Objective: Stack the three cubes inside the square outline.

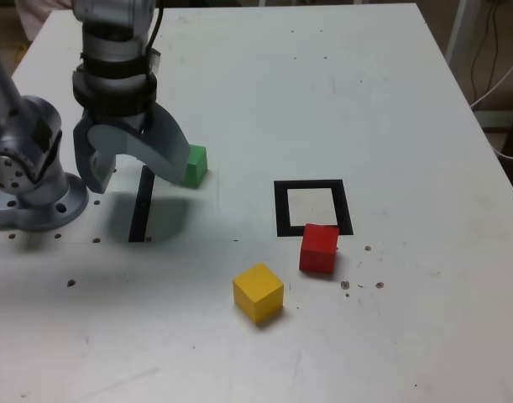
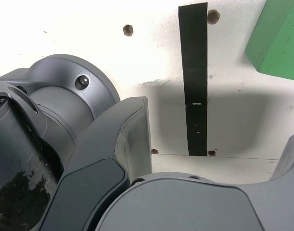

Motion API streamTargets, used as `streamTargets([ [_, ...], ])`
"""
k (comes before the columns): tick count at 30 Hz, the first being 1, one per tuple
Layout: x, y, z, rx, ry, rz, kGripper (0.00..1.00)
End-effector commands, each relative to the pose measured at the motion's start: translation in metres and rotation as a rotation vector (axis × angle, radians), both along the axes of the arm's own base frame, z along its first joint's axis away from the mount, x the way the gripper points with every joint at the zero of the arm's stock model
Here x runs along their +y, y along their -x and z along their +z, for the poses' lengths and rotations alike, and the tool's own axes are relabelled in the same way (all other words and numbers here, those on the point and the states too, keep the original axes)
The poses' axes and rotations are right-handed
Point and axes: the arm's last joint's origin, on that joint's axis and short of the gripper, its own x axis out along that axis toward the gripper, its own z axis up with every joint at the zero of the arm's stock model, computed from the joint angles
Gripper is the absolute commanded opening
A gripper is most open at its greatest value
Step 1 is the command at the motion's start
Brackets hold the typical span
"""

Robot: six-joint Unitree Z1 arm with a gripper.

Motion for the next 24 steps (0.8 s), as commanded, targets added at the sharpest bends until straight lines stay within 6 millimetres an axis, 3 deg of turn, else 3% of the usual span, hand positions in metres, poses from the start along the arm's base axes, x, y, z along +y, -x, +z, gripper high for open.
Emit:
streamTargets([
  [1,0.0002,-0.0008,-0.0008,0.003,-0.001,0.002,0.99],
  [24,-0.0027,-0.0087,0.0014,-0.003,0.000,-0.012,0.99],
])
